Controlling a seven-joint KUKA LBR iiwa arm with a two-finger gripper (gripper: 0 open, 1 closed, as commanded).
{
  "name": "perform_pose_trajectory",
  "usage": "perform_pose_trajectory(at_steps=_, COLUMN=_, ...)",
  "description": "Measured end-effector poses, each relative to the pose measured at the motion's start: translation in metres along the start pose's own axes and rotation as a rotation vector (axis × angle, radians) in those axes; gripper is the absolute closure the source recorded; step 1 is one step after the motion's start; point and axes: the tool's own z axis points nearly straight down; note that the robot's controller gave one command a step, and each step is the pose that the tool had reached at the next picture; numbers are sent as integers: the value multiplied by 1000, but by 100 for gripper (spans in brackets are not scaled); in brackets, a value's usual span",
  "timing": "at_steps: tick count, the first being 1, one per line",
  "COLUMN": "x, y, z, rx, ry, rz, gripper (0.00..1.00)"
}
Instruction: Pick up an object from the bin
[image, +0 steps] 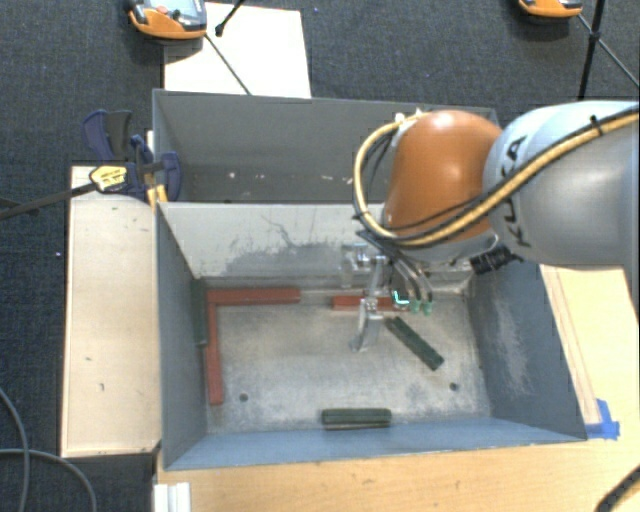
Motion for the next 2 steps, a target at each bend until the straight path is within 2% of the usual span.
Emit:
perform_pose_trajectory(at_steps=1, x=-2, y=0, z=-4, rx=-1, ry=-8, rz=2, gripper=0)
perform_pose_trajectory(at_steps=2, x=-6, y=-16, z=14, rx=-1, ry=-8, rz=47, gripper=0)
